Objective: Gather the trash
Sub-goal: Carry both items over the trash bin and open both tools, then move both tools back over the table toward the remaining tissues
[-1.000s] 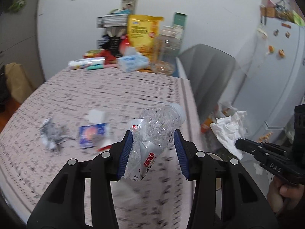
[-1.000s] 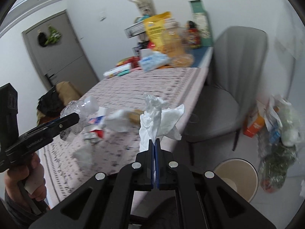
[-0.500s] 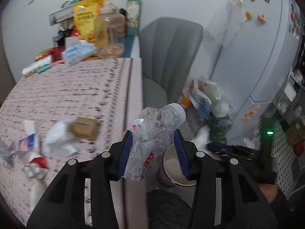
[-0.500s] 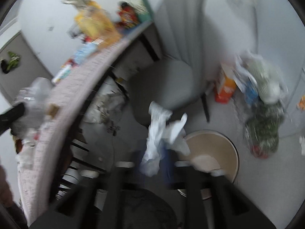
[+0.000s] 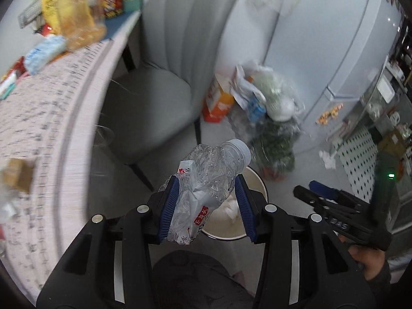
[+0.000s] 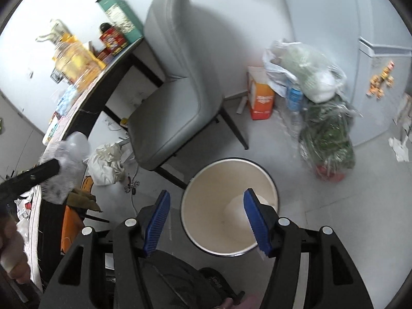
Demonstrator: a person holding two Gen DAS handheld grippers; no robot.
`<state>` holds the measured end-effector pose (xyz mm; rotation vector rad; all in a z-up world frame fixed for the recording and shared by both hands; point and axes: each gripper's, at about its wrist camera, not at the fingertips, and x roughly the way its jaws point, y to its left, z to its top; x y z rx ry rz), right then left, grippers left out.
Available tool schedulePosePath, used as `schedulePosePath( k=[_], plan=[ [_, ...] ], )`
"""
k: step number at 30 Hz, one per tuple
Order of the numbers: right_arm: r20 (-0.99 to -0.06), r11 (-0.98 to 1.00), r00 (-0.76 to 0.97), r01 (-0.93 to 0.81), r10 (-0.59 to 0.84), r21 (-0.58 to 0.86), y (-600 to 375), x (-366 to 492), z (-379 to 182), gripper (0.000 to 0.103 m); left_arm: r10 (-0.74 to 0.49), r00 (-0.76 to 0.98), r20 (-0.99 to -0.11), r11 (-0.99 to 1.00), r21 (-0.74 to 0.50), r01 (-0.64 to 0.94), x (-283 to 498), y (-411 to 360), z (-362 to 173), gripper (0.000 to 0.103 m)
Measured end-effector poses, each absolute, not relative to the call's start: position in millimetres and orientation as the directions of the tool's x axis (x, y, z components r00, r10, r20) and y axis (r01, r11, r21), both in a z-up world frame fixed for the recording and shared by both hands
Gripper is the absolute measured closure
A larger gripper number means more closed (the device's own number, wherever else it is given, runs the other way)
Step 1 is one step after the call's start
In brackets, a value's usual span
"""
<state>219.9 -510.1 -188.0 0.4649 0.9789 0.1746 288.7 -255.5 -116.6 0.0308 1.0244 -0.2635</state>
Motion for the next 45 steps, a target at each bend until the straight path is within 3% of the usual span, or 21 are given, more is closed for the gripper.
schedulePosePath(
  k=[11, 14, 15, 21, 27, 37, 45],
  plan=[
    [-0.779, 0.87, 0.551, 0.177, 0.299, 0.46, -567, 202, -212, 0.043, -0.235, 0.285, -0.929, 0.947, -0.153, 0.282, 324, -320, -203, 0.056],
    [-0.783, 0.867, 0.547, 0.189, 0.297, 0.461, -572, 202, -216, 0.043, -0.271, 0.265, -0.925, 0.93, -0.181, 0.321, 324, -334, -211, 0.014],
    [-0.783, 0.867, 0.547, 0.19, 0.296, 0.461, -571, 202, -215, 0.043, -0.262, 0.284, -0.922, 0.931, -0.165, 0.324, 322, -334, -209, 0.012],
    [-0.778, 0.867, 0.549, 0.178, 0.306, 0.466, -566, 204, -213, 0.043, -0.256, 0.323, -0.911, 0.947, -0.169, 0.273, 322, -308, -189, 0.012],
    [-0.755, 0.873, 0.566, 0.121, 0.331, 0.473, -543, 206, -190, 0.042, -0.274, 0.429, -0.861, 0.958, -0.204, 0.202, 309, -258, -136, 0.008],
    [-0.672, 0.891, 0.642, -0.037, 0.368, 0.452, -481, 199, -105, 0.012, -0.249, 0.589, -0.769, 0.966, -0.241, 0.094, 268, -178, -66, 0.006],
    [-0.638, 0.9, 0.657, -0.158, 0.403, 0.405, -418, 191, -52, 0.008, -0.209, 0.672, -0.71, 0.965, -0.262, 0.023, 230, -121, -35, 0.006]
  ],
)
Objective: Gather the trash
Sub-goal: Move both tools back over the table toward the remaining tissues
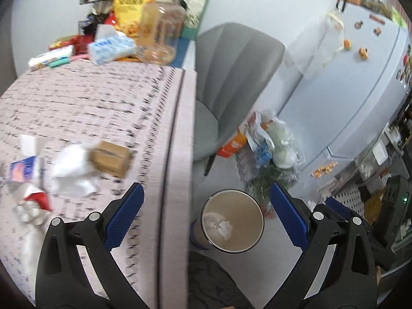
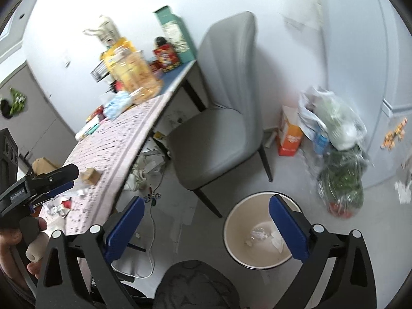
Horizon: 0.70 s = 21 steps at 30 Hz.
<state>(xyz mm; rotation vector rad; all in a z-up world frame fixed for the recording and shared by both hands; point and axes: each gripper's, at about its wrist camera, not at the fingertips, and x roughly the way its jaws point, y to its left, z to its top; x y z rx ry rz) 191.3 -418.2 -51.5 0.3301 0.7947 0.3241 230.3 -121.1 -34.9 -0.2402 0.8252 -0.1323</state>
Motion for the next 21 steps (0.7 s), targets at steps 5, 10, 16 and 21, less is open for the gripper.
schedulePosePath(
  k=[5, 10, 16, 21],
  plan=[
    [-0.615, 0.904, 0.675, -0.203, 0.407, 0.375, -383, 184, -27, 0.008, -0.21, 0.728, -0.653, 0.954, -0.3, 0.006, 204, -88, -20, 0.006],
    [-0.603, 0.903, 0.679, -0.247, 0.42, 0.351, -354, 174, -11, 0.008, -0.195, 0.753, -0.628, 0.947, -0.322, -0.024, 181, -57, -11, 0.006],
    [-0.592, 0.901, 0.681, -0.302, 0.432, 0.31, -316, 156, 2, 0.008, -0.132, 0.791, -0.597, 0.939, -0.331, -0.093, 148, -14, -9, 0.006],
    [-0.586, 0.89, 0.67, -0.347, 0.456, 0.296, -288, 144, 8, 0.008, -0.078, 0.799, -0.596, 0.926, -0.341, -0.164, 123, 22, -12, 0.006]
  ],
)
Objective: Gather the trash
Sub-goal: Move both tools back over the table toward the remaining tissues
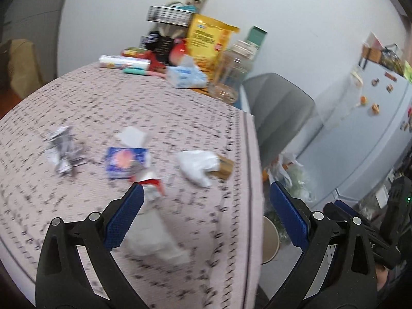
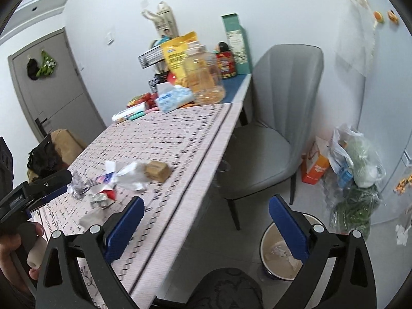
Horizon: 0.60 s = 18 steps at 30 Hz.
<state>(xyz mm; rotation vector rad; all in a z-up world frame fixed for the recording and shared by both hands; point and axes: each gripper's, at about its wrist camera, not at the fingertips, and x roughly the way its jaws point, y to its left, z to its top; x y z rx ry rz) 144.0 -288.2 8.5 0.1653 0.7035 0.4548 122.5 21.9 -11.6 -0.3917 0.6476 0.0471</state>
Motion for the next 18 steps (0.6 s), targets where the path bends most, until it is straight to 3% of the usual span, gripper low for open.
schedulePosePath(
  k=[13, 18],
  plan=[
    [-0.598, 0.857, 0.621, -0.44, 0.506, 0.269, -232, 125, 8, 0.008, 0.002, 0.773, -0.634, 0.894, -0.345, -0.285, 79, 82, -40, 0.007],
    [-0.615, 0.844, 0.593, -0.467, 0.52, 0.263, -218, 122, 2, 0.008, -0.029, 0.752, -0.659, 0.892, -0.357, -0.278, 81, 82, -54, 0.015]
  ],
)
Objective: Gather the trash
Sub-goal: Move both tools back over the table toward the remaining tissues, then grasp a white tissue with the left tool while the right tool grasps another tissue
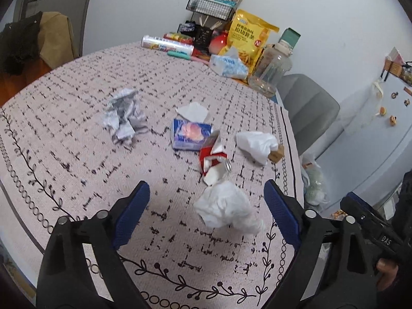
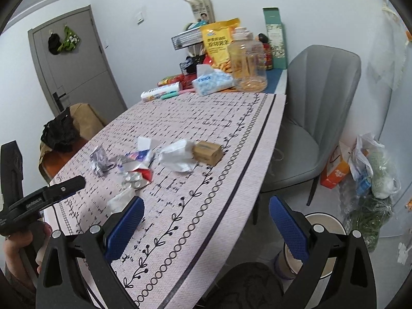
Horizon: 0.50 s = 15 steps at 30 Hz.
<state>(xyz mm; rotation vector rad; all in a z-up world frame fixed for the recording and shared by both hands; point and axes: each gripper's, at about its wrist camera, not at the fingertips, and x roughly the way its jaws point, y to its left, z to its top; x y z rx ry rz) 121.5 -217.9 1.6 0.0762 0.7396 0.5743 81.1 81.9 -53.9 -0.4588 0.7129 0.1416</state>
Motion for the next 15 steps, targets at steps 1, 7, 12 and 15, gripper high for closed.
schedulePosePath(
  k=[1, 7, 12, 15],
  plan=[
    [-0.619, 0.845, 0.591, -0.467, 0.517, 0.26, -216, 122, 0, 0.008, -0.038, 0.748, -0.662, 0.892, -0.36, -0.274, 83, 80, -56, 0.016],
    [-0.642, 0.846, 0.568, -0.457, 0.515, 0.274, -215, 127, -12, 0.008, -0.095, 0.709, -0.699, 0.902, -0.361, -0.235, 100, 60, -74, 0.021],
    [-0.648, 0.843, 0.557, -0.457, 0.519, 0.283, -217, 131, -19, 0.008, -0.116, 0.662, -0.74, 0.902, -0.357, -0.242, 117, 50, -95, 0.033],
    [-0.653, 0.837, 0.544, -0.466, 0.526, 0.286, -214, 134, -22, 0.008, -0.099, 0.65, -0.753, 0.909, -0.334, -0.249, 120, 47, -99, 0.056]
  ],
)
